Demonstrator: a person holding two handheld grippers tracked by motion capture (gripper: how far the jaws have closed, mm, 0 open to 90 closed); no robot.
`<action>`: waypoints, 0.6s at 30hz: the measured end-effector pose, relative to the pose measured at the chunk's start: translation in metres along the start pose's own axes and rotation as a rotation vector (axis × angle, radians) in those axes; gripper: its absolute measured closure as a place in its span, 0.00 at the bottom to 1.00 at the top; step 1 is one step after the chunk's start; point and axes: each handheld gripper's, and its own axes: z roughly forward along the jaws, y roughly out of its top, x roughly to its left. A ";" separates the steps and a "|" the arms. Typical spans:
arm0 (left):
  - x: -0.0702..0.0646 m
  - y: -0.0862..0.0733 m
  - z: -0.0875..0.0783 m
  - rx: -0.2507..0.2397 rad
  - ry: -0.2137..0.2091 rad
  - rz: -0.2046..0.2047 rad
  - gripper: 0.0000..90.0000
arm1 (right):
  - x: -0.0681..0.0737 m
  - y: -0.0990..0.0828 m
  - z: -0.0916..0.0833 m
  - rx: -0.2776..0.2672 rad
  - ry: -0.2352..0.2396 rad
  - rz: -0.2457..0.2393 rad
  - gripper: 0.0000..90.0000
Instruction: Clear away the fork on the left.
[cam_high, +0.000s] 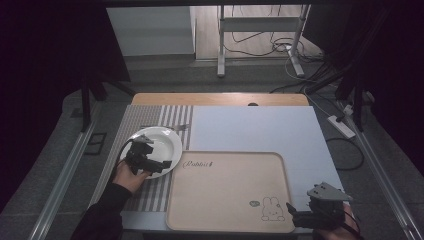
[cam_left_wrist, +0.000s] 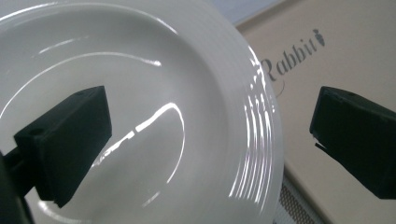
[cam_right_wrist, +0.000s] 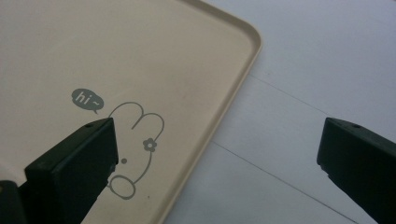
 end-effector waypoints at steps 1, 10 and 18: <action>0.001 0.003 0.002 -0.002 -0.004 0.006 0.00 | 0.000 0.000 0.000 0.000 0.000 0.000 0.00; 0.005 0.026 0.021 0.001 -0.019 0.037 0.00 | 0.000 0.000 0.000 0.002 0.000 -0.004 0.00; 0.012 0.041 0.033 0.004 -0.011 0.048 0.02 | 0.001 0.000 0.000 0.005 0.003 -0.008 0.00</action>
